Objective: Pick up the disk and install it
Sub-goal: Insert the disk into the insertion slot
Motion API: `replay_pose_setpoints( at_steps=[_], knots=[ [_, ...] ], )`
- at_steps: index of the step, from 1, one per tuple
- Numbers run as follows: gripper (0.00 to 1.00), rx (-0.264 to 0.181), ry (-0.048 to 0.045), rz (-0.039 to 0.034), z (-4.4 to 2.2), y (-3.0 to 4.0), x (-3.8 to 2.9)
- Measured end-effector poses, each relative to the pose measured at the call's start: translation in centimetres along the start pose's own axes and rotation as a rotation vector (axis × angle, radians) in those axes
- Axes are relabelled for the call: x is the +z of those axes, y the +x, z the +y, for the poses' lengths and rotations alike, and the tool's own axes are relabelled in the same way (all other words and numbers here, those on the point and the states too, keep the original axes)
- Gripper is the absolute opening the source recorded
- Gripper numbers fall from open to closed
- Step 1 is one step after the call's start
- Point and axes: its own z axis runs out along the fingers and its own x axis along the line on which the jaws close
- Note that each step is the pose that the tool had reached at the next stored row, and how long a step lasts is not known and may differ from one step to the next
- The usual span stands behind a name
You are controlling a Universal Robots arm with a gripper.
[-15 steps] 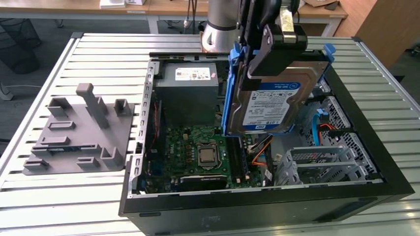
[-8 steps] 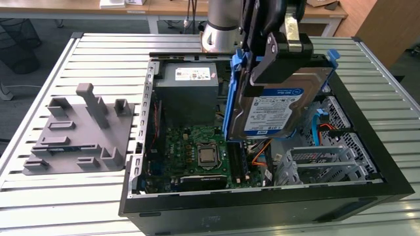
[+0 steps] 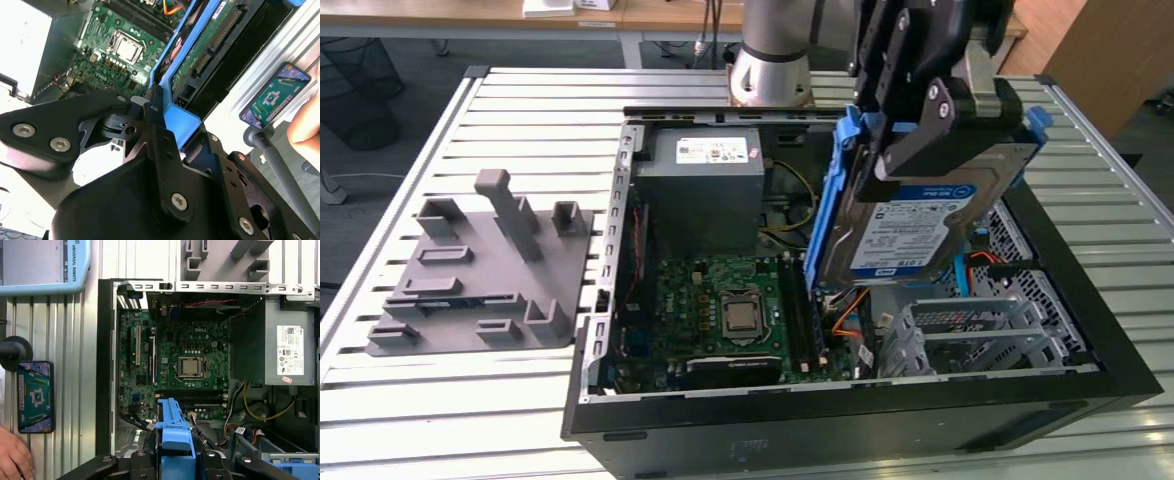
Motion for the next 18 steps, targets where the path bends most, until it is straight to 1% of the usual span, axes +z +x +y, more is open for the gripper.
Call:
replay_pose_setpoints(
  at_steps=[2, 3, 9, 14, 16, 18],
  knots=[
    [0.36, 0.000, -0.0001, 0.0001, -0.53, 0.06, 0.06],
    [0.36, 0.000, -0.0001, 0.0000, -0.65, 0.07, 0.08],
    [0.36, 0.000, 0.0000, -0.0002, -0.68, 0.07, 0.10],
    [0.36, 0.000, 0.0000, -0.0002, -0.71, 0.55, 0.10],
    [0.36, 0.000, 0.0000, -0.0003, -0.90, 0.65, 0.13],
    [0.36, 0.000, 0.0000, -0.0003, -1.30, 0.71, 0.19]
  ],
)
